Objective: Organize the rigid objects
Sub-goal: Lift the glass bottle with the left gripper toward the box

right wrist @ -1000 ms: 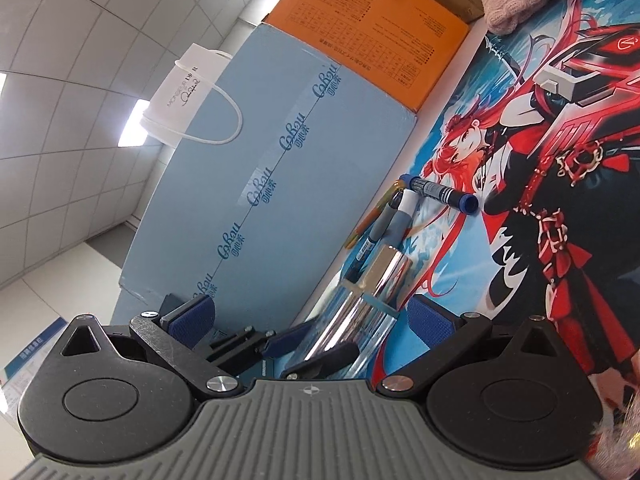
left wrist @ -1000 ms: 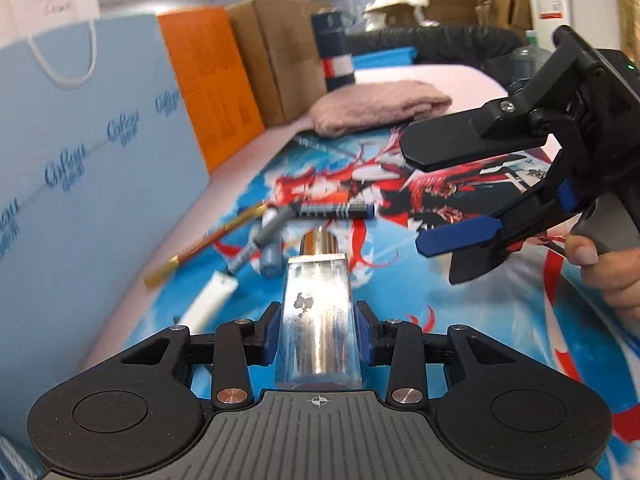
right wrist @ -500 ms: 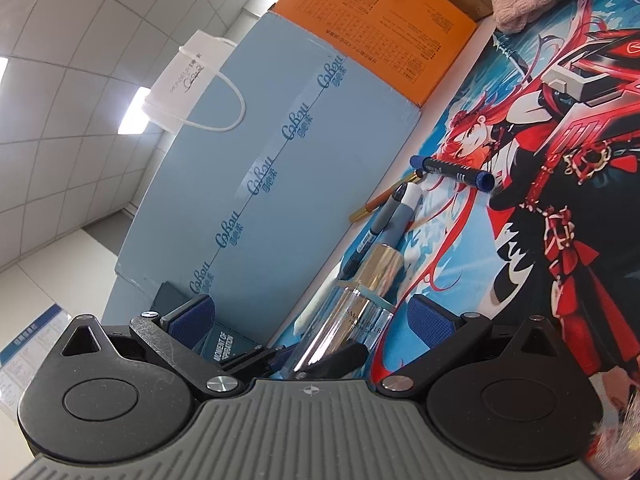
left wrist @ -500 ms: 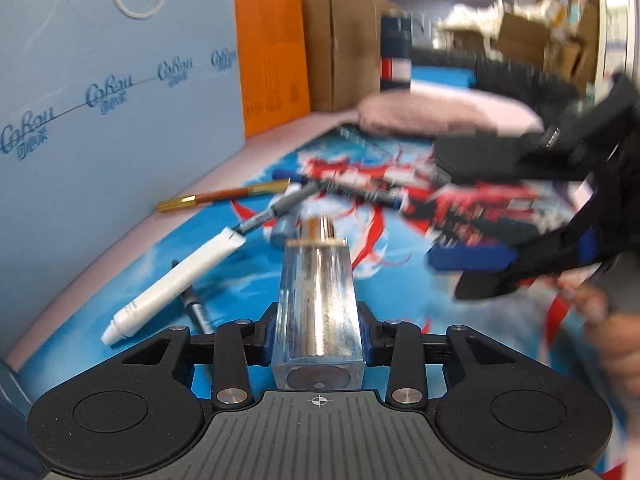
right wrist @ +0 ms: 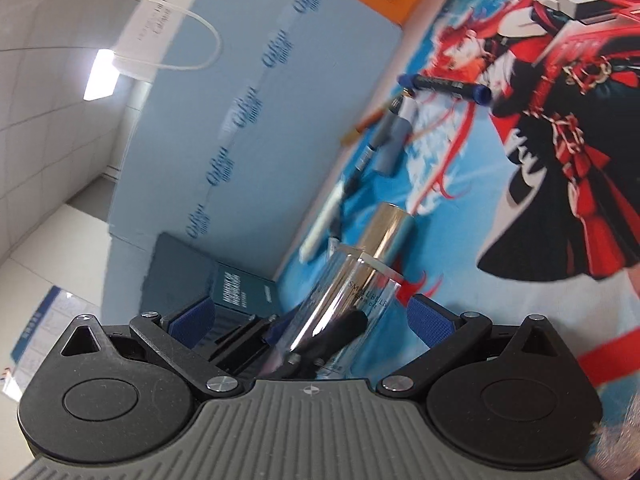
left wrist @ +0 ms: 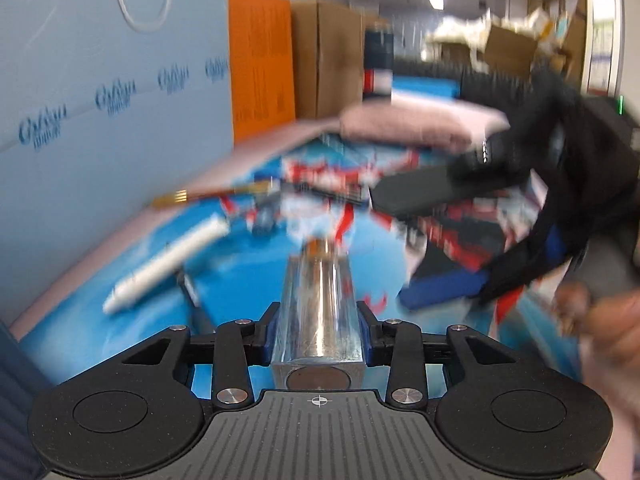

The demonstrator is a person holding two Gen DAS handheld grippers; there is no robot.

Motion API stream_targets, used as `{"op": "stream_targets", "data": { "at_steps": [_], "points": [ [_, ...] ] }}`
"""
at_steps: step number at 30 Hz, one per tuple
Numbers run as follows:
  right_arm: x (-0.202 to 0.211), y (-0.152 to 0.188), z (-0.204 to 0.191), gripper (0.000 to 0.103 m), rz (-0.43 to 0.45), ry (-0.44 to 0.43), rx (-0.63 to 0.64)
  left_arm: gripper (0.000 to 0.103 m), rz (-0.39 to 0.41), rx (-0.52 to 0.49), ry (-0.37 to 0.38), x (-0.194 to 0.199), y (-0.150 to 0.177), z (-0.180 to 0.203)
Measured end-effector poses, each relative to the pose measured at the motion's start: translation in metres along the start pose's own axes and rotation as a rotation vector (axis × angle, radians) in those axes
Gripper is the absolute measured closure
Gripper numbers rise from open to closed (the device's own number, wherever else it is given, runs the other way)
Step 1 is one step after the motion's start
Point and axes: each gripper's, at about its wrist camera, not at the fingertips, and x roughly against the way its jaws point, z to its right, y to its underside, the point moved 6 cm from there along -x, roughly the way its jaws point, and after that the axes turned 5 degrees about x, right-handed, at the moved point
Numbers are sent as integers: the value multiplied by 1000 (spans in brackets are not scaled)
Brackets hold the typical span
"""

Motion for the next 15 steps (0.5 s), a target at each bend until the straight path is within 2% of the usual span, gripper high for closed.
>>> {"op": "stream_targets", "data": {
  "at_steps": [3, 5, 7, 9, 11, 13, 15],
  "points": [
    [-3, 4, -1, 0, -18, 49, 6, 67, -23, 3, -22, -2, 9, 0],
    [-6, 5, -2, 0, -21, 79, 10, 67, -21, 69, -43, -3, 10, -2],
    [-8, 7, -3, 0, -35, 98, 0, 67, -24, 90, -97, -2, 10, 3],
    [-10, 8, -3, 0, -38, 112, -7, 68, -19, 169, -107, -1, 10, 2],
    [-10, 9, -3, 0, -41, 114, -23, 68, -11, 302, -52, 3, 9, -7],
    [-12, 9, -3, 0, -49, 98, -50, 68, -8, 431, 45, 7, 10, -16],
    [-16, 9, -4, 0, -55, 92, -73, 68, -5, 510, 130, 9, 13, -20]
  ]
}}
